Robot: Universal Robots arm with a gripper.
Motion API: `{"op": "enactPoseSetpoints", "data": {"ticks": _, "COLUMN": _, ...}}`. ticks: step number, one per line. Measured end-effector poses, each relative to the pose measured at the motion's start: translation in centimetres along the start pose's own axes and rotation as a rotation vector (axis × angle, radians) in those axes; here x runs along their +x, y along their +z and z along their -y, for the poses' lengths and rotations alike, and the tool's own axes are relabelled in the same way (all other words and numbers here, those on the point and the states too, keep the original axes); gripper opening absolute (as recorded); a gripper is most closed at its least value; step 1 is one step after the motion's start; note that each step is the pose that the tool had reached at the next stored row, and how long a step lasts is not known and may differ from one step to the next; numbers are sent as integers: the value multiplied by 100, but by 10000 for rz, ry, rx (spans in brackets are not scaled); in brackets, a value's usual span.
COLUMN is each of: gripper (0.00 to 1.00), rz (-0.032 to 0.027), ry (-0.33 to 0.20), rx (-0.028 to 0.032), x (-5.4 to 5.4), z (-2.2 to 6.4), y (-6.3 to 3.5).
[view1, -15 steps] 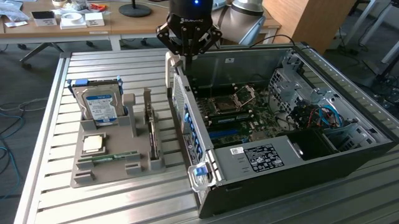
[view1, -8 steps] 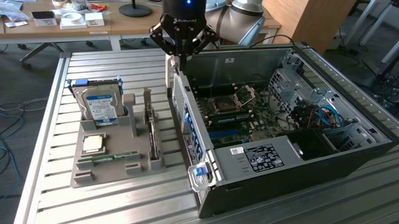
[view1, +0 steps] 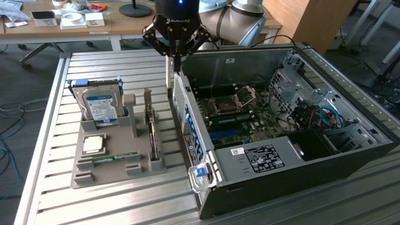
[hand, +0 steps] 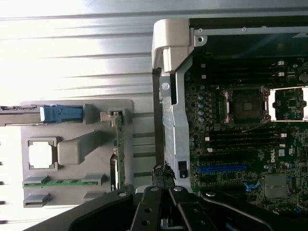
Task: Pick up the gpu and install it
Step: 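Reach for the gpu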
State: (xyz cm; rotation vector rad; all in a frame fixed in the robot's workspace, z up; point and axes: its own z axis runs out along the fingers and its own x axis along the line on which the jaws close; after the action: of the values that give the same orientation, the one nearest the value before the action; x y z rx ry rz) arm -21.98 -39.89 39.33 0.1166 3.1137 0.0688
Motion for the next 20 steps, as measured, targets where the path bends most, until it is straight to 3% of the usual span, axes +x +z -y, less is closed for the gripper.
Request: {"op": "enactPoseSetpoints", "data": {"ticks": 20, "gripper": 11, "rz": 0, "ry": 0, "rx": 0, "x": 311, "z": 23, "y": -8}}
